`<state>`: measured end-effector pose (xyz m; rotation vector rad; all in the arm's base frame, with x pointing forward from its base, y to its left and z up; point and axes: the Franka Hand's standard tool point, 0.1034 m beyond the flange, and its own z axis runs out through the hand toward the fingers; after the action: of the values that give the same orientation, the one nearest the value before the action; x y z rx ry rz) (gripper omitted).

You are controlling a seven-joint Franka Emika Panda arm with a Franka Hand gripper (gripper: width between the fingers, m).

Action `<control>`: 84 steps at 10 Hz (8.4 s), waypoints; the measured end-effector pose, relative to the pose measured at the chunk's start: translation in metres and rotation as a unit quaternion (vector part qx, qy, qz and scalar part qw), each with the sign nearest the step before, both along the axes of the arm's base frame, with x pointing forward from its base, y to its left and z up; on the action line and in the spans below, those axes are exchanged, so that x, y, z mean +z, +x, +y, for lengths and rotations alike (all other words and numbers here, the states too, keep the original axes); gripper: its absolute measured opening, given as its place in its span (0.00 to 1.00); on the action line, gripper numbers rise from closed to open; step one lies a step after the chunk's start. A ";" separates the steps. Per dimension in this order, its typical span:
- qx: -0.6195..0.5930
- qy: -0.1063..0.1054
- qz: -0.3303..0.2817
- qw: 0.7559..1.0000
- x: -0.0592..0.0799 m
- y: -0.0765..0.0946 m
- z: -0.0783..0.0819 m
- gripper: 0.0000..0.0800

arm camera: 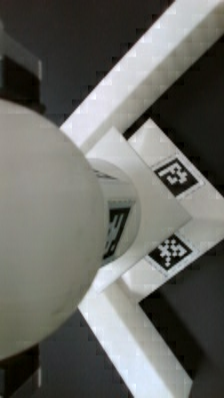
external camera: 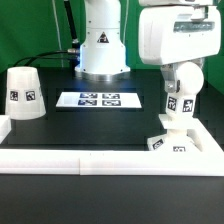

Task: Assemble lamp

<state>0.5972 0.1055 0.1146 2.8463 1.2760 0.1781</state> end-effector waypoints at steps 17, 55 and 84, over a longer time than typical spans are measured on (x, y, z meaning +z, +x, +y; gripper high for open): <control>-0.653 0.091 0.023 0.752 -0.001 0.002 -0.003 0.72; -0.392 0.047 -0.008 0.919 -0.003 0.015 -0.008 0.72; -0.011 -0.002 0.019 1.000 -0.004 0.017 -0.001 0.87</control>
Offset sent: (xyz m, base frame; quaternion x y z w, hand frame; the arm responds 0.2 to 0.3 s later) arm -0.0051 0.0041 -0.0003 -0.0099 0.0132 0.1902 0.9816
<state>0.6139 0.1044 0.1104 2.8727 1.2496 0.1222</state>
